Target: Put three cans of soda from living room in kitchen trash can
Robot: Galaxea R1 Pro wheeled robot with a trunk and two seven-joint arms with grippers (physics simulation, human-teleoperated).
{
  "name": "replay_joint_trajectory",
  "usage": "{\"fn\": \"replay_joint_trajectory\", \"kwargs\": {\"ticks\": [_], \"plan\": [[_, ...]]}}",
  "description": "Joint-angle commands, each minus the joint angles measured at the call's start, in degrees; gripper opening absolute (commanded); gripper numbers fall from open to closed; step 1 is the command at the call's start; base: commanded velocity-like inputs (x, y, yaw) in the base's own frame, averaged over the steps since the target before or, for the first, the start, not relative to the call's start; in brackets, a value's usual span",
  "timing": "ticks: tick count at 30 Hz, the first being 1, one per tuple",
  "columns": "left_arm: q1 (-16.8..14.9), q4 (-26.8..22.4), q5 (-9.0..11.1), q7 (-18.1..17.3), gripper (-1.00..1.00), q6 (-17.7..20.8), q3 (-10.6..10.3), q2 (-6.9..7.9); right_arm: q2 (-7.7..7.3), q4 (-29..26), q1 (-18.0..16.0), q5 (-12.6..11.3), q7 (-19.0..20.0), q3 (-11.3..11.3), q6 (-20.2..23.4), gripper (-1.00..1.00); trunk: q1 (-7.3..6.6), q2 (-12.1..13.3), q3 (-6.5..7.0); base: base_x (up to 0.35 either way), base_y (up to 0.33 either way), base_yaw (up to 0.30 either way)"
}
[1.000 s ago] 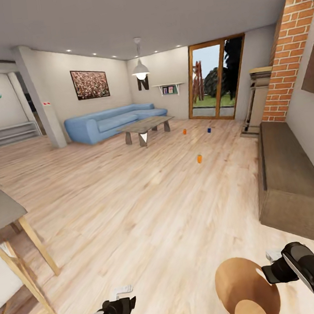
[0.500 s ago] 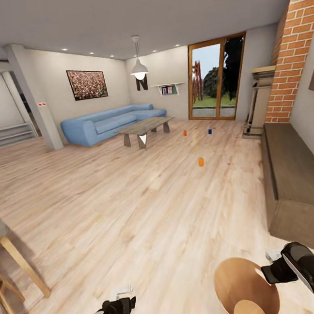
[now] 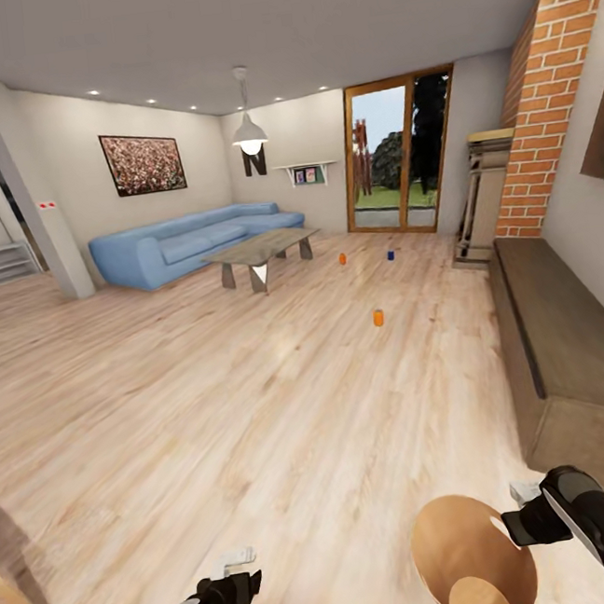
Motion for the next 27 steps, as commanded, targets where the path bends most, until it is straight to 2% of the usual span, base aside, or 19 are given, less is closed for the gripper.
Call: {"fn": "replay_joint_trajectory", "kwargs": {"ticks": [1,6,18,27], "plan": [[0.0,0.0,0.0,0.0,1.0,0.0,0.0,0.0,0.0,0.0,0.0,-0.7,0.3,0.0,0.1,-1.0,0.0,0.0,0.01,0.346,0.122,-0.235],[0.0,0.1,0.0,0.0,1.0,-0.4,0.0,0.0,0.01,0.0,0.0,-0.7,0.3,0.0,0.1,-1.0,0.0,0.0,0.01,0.346,0.122,-0.179],[0.0,0.2,0.0,0.0,1.0,-0.7,0.0,0.0,0.01,0.0,0.0,-0.7,0.3,0.0,0.1,-1.0,0.0,0.0,0.01,0.347,0.118,-0.034],[0.0,0.2,0.0,0.1,1.0,-0.7,0.0,0.0,0.01,0.0,0.0,-0.7,0.3,0.0,0.1,-1.0,0.0,0.0,0.01,0.347,0.081,-0.229]]}}
